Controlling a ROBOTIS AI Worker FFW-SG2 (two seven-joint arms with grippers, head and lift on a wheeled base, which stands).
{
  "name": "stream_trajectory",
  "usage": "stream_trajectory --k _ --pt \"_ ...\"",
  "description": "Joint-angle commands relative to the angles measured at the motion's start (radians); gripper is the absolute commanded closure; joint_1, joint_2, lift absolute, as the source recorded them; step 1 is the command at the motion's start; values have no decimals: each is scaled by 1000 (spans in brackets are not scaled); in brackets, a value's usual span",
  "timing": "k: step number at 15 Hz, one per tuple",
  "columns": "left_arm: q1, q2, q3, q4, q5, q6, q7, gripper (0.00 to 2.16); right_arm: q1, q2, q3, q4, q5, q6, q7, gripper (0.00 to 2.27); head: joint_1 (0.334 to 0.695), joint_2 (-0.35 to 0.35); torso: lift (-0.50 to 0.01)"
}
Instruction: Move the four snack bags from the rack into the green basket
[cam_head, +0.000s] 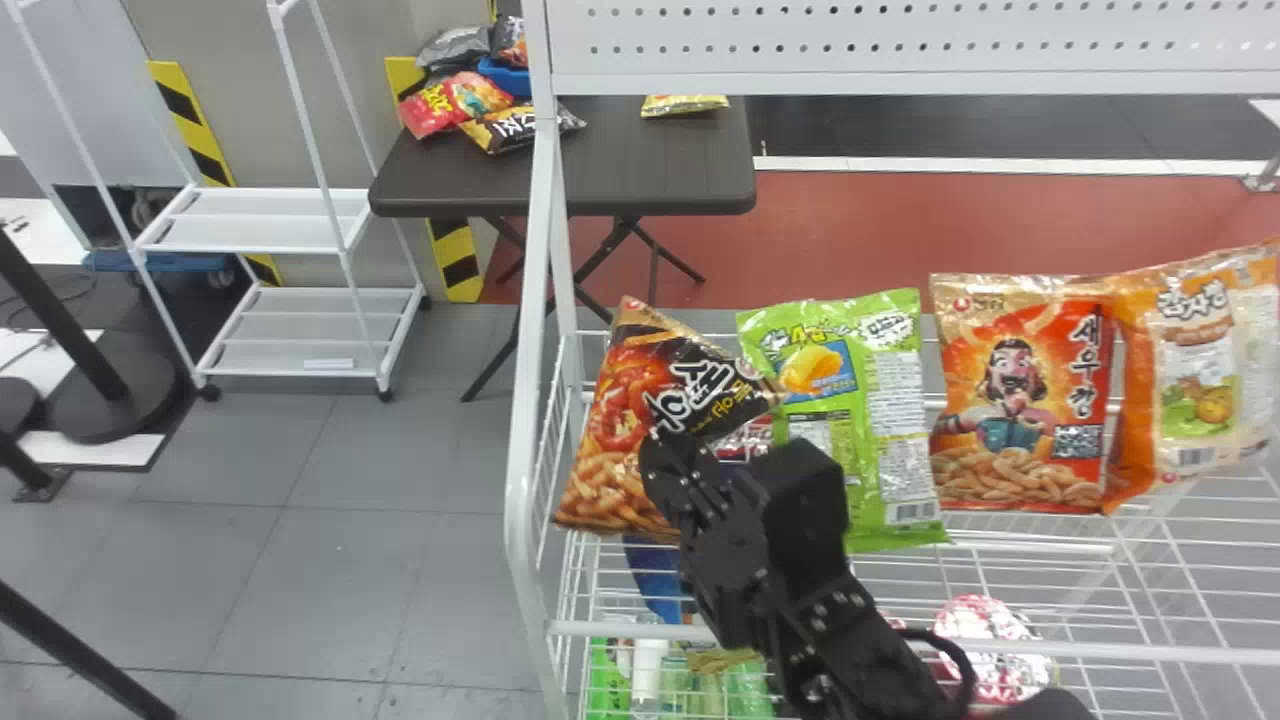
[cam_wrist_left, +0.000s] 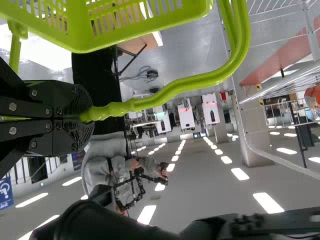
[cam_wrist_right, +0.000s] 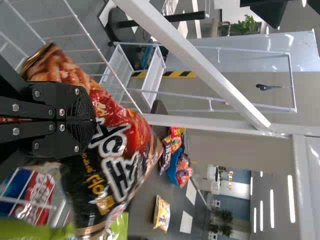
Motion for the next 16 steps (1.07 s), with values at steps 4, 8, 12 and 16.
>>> stream_trajectory --k 4,8,12,16 --pt "-12 -4 -3 2 -2 -1 15 1872 362 -120 -170 -331 -11 -18 29 2159 695 -153 0" --pt "-13 -9 10 11 -2 -23 31 1872 607 -128 -326 -456 -17 -18 127 2159 695 -317 0" --pt "-18 -10 19 14 -2 -26 32 1872 718 -136 -400 -462 -34 74 205 2159 695 -350 0" --pt "-18 -10 25 14 0 -32 31 1872 742 -159 -411 -402 -40 252 274 2159 695 -350 0"
